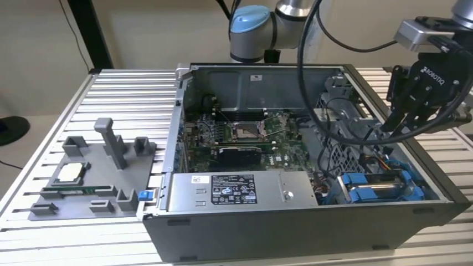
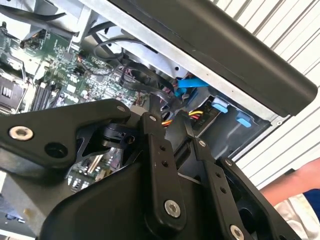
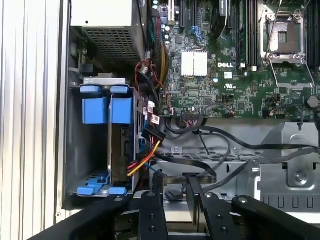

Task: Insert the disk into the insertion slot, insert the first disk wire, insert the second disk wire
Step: 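Insert the second disk wire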

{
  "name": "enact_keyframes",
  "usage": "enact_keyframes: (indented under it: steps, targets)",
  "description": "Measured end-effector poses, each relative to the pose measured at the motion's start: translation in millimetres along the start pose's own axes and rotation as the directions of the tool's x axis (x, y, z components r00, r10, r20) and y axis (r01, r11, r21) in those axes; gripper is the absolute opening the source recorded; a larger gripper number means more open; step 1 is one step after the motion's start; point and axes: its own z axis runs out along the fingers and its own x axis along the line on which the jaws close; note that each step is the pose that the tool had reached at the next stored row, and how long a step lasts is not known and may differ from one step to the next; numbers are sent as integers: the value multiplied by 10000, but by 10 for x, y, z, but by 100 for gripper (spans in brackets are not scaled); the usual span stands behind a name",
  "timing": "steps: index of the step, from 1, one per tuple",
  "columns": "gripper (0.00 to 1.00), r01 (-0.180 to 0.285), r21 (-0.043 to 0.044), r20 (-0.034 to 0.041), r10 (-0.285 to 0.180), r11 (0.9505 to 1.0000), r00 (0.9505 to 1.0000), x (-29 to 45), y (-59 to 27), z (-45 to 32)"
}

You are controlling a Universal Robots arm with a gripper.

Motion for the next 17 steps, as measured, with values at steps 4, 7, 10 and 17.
enact_keyframes:
  steps: [4, 7, 10, 17]
  targets:
    - [100, 0, -33, -2, 0, 10000, 10000, -9, -46, 0]
    - [100, 0, -150, -1, 0, 9999, 10000, -10, -84, 16]
    - [100, -2, -338, -8, 2, 9994, 10000, -6, -93, 34]
    - [100, -3, -497, -11, 2, 9988, 10000, 67, -137, 73]
